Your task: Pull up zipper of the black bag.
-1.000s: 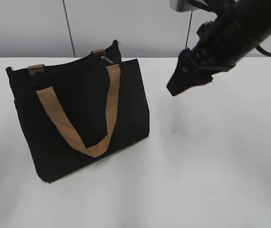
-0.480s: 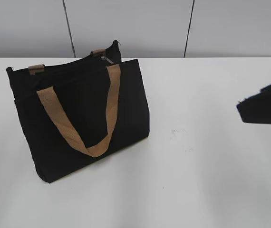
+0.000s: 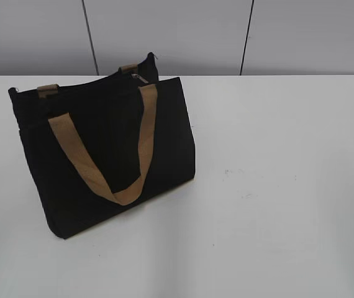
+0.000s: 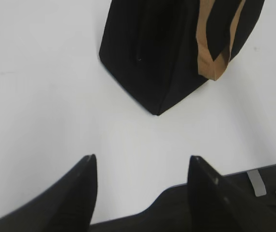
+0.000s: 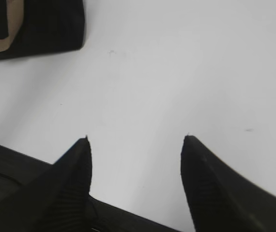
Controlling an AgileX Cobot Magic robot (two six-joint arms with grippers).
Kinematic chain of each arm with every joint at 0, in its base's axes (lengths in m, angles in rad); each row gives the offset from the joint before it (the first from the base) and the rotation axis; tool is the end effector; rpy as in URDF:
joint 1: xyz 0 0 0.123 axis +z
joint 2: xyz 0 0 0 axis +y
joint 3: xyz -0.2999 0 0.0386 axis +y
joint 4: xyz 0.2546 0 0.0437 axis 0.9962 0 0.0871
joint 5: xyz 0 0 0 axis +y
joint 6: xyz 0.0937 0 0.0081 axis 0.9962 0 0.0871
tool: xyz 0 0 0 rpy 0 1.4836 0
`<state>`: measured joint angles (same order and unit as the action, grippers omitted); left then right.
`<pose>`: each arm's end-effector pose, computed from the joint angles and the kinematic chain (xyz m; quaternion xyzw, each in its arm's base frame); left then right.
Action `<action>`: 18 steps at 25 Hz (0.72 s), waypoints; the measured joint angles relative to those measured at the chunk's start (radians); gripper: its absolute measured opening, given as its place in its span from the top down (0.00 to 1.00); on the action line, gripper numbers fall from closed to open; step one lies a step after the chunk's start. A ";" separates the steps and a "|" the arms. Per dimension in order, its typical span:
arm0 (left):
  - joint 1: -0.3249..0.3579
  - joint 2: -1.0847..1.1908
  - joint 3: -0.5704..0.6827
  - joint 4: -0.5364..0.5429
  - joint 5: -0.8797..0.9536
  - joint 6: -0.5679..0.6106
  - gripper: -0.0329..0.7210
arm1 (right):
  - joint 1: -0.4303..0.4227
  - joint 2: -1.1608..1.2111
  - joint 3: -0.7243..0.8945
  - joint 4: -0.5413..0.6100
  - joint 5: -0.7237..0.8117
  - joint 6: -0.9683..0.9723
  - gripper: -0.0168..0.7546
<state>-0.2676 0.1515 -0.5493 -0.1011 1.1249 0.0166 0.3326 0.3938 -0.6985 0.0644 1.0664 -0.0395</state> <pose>0.0000 -0.0089 0.2895 0.1274 0.8833 -0.1062 0.4384 0.0370 0.0184 0.3331 -0.1648 0.8856 0.0950 0.4237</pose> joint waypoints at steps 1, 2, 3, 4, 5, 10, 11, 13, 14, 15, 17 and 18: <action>0.000 -0.014 0.000 0.007 -0.001 -0.001 0.37 | 0.000 -0.043 0.013 -0.019 0.017 0.011 0.39; 0.000 -0.025 0.000 0.011 -0.004 -0.001 0.37 | 0.000 -0.084 0.033 -0.032 0.030 0.023 0.39; 0.000 -0.033 0.000 0.017 -0.006 -0.001 0.37 | 0.000 -0.118 0.056 -0.040 0.043 0.040 0.39; 0.000 -0.036 0.000 0.021 -0.010 -0.001 0.37 | 0.000 -0.157 0.081 -0.046 0.053 0.051 0.39; 0.000 -0.038 0.001 0.023 -0.019 -0.001 0.37 | 0.000 -0.195 0.101 -0.052 0.060 0.062 0.39; 0.000 -0.038 0.022 0.025 -0.057 0.000 0.37 | 0.000 -0.347 0.175 -0.095 0.068 0.108 0.39; 0.000 -0.038 0.022 0.025 -0.061 0.000 0.37 | 0.000 -0.369 0.185 -0.103 0.068 0.111 0.39; 0.000 -0.038 0.022 0.025 -0.063 0.000 0.37 | 0.000 -0.396 0.200 -0.121 0.061 0.113 0.39; 0.000 -0.039 0.022 0.025 -0.064 0.000 0.37 | 0.000 -0.401 0.206 -0.124 0.056 0.114 0.39; 0.000 -0.039 0.022 0.025 -0.064 0.001 0.37 | 0.000 -0.401 0.208 -0.128 0.054 0.114 0.39; 0.000 -0.039 0.022 0.025 -0.064 0.001 0.37 | 0.000 -0.401 0.210 -0.130 0.050 0.114 0.39; 0.000 -0.039 0.022 0.025 -0.064 0.001 0.37 | 0.000 -0.401 0.210 -0.130 0.048 0.113 0.39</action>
<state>-0.2676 0.1129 -0.5269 -0.0762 1.0610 0.0178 0.3326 -0.0068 -0.4883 -0.0660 1.1140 0.0732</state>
